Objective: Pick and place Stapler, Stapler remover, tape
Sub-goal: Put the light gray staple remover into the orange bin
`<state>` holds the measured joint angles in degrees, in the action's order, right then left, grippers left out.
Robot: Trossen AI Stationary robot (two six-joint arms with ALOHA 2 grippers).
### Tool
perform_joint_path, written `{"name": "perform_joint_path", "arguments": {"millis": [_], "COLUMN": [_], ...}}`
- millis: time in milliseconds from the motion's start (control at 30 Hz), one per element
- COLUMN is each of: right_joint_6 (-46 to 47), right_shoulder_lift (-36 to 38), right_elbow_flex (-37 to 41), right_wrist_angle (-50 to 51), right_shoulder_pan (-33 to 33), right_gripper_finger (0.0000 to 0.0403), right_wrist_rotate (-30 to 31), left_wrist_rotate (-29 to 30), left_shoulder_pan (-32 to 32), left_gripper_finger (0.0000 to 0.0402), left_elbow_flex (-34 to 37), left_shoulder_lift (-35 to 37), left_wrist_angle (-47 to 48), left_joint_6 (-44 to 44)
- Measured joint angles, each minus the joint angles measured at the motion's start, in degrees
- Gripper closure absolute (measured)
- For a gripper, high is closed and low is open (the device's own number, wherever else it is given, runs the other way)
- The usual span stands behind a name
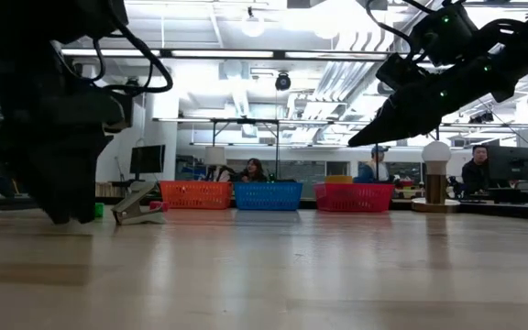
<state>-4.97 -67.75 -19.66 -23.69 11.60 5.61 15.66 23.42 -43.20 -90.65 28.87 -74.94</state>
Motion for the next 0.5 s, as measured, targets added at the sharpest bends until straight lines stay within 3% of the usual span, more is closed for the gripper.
{"name": "perform_joint_path", "arguments": {"millis": [500], "right_joint_6": [0.26], "right_shoulder_lift": [0.00], "right_elbow_flex": [-0.02], "right_wrist_angle": [-0.14], "right_shoulder_pan": [0.01], "right_gripper_finger": [0.0203], "right_wrist_rotate": [0.00], "left_wrist_rotate": [8.80], "left_shoulder_pan": [-0.15], "left_gripper_finger": [0.0127], "left_elbow_flex": [0.31], "left_shoulder_lift": [-0.46], "left_wrist_angle": [-4.33], "left_joint_6": [4.09]}}
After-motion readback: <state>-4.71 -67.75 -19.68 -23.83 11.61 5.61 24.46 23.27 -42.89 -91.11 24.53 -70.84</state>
